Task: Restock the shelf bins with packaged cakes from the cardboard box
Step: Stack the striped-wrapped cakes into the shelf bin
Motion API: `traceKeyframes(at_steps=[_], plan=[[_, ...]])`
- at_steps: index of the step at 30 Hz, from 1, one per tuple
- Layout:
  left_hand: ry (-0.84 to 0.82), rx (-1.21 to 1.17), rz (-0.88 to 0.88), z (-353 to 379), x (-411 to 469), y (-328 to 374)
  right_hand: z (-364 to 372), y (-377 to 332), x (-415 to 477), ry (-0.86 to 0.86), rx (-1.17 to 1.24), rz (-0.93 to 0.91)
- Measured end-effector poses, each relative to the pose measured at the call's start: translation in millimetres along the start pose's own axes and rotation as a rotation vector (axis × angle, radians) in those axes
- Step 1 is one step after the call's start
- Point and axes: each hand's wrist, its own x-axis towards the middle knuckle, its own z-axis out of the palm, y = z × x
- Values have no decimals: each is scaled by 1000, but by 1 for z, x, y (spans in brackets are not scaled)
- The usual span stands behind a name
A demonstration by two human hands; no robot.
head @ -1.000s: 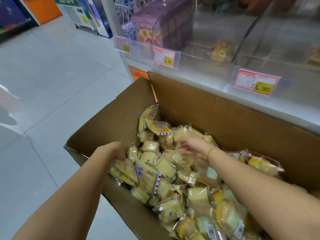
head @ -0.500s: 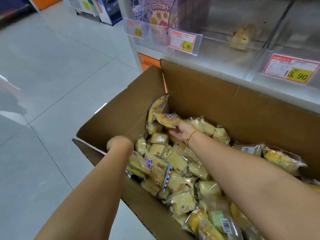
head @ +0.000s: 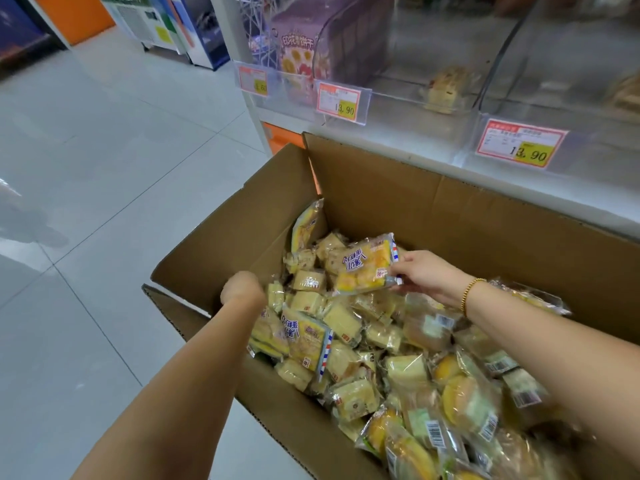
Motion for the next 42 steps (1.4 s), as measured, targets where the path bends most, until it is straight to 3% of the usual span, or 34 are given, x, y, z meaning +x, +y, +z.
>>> traceKeyframes(at_steps=[2,5,7,14,17,27,32,42], plan=[[-138,-94,-43,-9,-1,0,-13,-5,-11,22,4,-23],[-480,-298,-180,-21,-5,5,-32,-12,-32,23,92,-38],[-565,-481,-210,-30,-17,6,-44,-14,-51,24,128,-49],[-314,-1111,77,-70,-97,17,-78,-12,-131,127,437,-134],[-269,-1341,205,-70,-141,24,-91,0,-177,83,620,-199],[-399,-1763,456,-79,-296,109,-114,24,-302,69,912,-517],[-514,-2039,452,-87,-354,155,-128,23,-336,86,989,-613],[-724,-1909,559,-58,-448,211,-177,47,-404,188,943,-716]])
